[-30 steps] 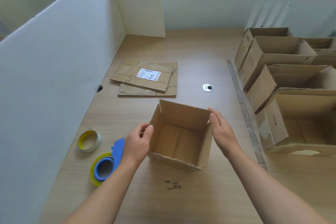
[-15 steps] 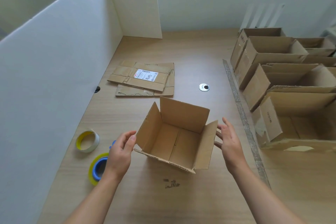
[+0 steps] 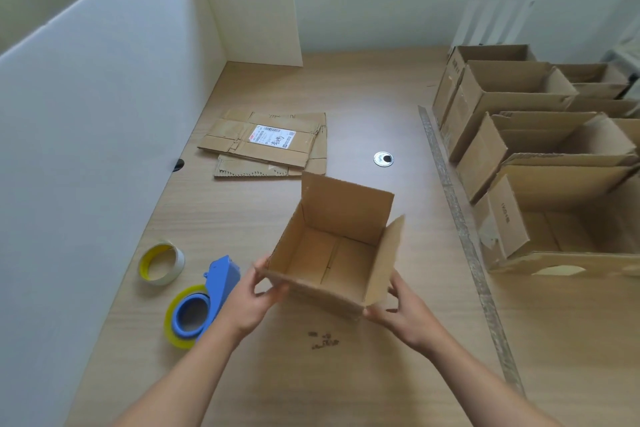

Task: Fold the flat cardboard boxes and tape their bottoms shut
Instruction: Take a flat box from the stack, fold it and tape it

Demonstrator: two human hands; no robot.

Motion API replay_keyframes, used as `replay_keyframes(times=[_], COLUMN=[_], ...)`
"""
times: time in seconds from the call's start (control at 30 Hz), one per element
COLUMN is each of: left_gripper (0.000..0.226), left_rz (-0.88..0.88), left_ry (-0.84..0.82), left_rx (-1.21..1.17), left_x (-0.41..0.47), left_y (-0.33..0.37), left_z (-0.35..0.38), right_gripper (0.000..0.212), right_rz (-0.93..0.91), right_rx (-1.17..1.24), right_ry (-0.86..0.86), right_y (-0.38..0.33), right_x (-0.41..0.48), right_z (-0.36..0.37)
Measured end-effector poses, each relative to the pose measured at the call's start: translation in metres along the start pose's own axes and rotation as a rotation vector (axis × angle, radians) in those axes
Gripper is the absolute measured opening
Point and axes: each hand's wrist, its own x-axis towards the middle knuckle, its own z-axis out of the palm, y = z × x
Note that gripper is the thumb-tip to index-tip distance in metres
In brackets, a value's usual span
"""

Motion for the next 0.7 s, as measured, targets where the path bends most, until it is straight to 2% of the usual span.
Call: replay_keyframes(times=[0.07,0.17,0.27,0.47,0.57,0.7], left_gripper=[0.041,0.038,0.036,0.058,0.039,0.034], left_rz=[-0.003,-0.010,-0.013,0.030,-0.012,-0.013], left_ry=[0.104,0.142,0.155,0.130,0.099,0.083], left_rx=[-0.033,0.003,0.033,0.103,0.110,0.068], left_x=[0.006,0.007,0.003,0.000,0.001,-0.006], left_y=[0.005,0.005,0.002,-0.001,-0.004,0.002], left_z=[0.003,0.006,0.013,0.025,0.026,0.032], right_gripper=[0.107,0.105,0.105,0.090,0.094,0.100], right_rz=[-0.047,-0.127,-0.131,-0.074,-0.058,-0.062], right_rx=[0.023,0.072,0.091,0.096,0.099,0.230], right_ry=[-0.003,0.005,0.039,0.086,0.085,0.135], right_y=[-0.007,-0.010,-0.011,-0.001,0.000,-0.001], right_x=[0.000,-0.002,-0.003,0.001,0.000,0.000], right_z=[0.007,0.011,0.012,0.014,0.011,0.014])
